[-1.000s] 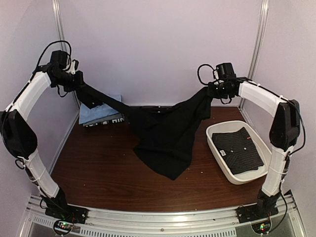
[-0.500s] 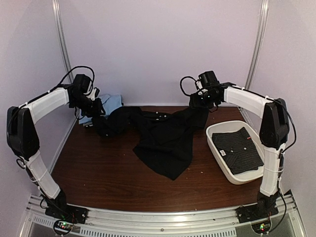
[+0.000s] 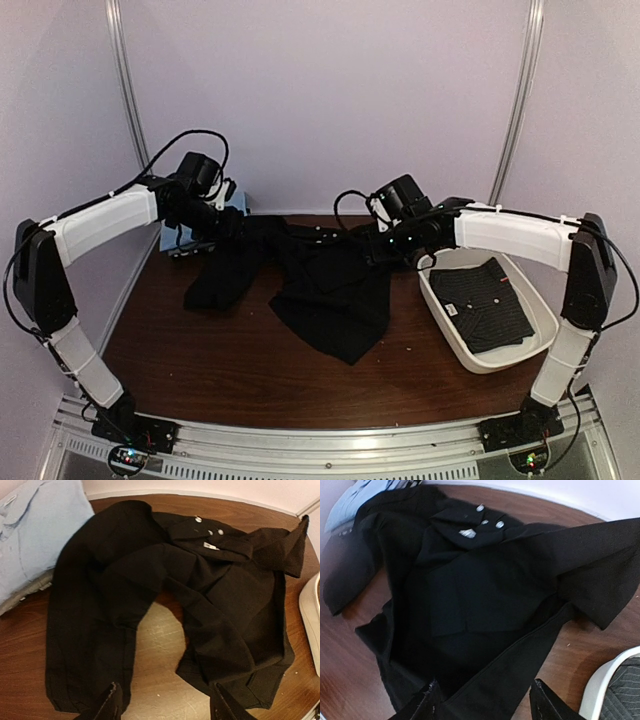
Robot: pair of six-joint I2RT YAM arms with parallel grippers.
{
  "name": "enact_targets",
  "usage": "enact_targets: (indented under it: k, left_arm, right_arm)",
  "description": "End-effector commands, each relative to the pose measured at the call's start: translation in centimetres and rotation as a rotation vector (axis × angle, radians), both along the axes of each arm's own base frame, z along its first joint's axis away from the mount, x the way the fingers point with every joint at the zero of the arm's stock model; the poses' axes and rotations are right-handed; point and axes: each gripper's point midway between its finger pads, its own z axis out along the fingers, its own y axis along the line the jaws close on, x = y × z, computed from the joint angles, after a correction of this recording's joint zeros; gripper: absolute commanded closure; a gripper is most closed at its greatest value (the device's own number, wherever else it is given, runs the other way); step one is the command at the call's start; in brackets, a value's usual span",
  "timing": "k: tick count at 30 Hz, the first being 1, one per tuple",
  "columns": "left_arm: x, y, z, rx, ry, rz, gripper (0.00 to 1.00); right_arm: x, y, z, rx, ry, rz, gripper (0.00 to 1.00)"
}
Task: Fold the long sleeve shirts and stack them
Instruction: Place the crumpled shirt at the center of the board, then flatten out the crumpled shirt at the center of the board.
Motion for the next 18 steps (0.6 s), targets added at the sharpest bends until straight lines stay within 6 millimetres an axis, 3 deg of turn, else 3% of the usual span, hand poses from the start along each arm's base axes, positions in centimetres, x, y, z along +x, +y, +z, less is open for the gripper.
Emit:
enact_targets:
  k: [1,10,18]
  left_arm:
    - [-1.6,-2.3,0.0,-0.081,-0.010,-0.037,0.42]
    - [-5.8,-5.7,-5.8,-0.111,0.098,-0.126,0.52]
    - [-5.0,-6.3,-10.5,-0.080,0.133,-0.144,0.57]
  right_arm:
    - [-4.2,3.9,-0.9,0.045,0.023,0.064,0.41]
    - [-9.5,9.6,-6.6,0.031,0.145,0.184,0.48]
    - [-10.8,11.0,-11.3,0.009,0.217,0.199,0.49]
